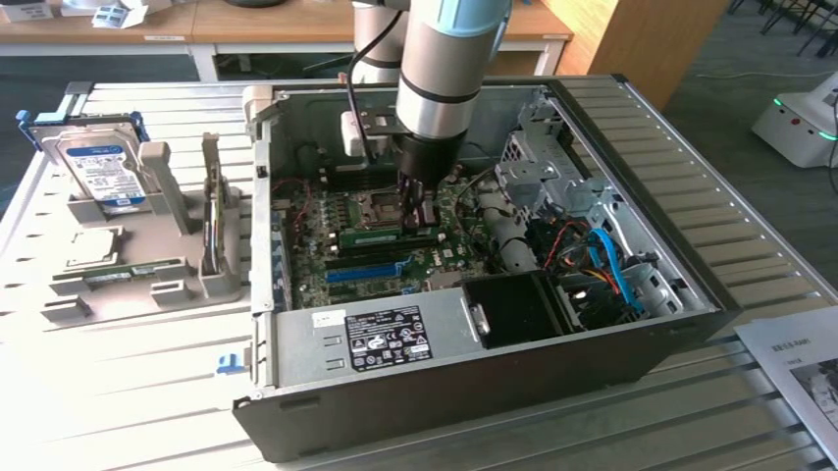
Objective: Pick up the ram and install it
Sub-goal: 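Insert the ram into the slot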
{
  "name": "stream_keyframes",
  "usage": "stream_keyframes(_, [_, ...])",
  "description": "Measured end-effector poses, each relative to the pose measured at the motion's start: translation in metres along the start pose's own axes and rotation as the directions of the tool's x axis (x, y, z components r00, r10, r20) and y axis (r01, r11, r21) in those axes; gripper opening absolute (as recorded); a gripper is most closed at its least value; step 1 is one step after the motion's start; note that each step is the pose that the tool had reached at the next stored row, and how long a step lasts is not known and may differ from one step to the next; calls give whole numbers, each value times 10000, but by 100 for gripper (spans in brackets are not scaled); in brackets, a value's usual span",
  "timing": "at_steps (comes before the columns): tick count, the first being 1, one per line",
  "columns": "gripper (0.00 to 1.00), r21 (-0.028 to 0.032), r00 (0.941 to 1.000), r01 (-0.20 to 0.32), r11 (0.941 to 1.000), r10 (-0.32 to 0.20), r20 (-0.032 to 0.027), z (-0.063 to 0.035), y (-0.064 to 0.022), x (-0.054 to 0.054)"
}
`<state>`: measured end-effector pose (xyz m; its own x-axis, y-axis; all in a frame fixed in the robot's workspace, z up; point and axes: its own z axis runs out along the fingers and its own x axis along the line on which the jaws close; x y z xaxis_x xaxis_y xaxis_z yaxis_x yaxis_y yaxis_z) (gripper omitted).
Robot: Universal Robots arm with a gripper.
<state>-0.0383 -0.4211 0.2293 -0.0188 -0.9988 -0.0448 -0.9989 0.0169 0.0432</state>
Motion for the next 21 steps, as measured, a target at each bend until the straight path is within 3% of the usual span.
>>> stream_keyframes(21, [12, 5, 10000, 2, 10000, -2, -1, 43, -1, 2])
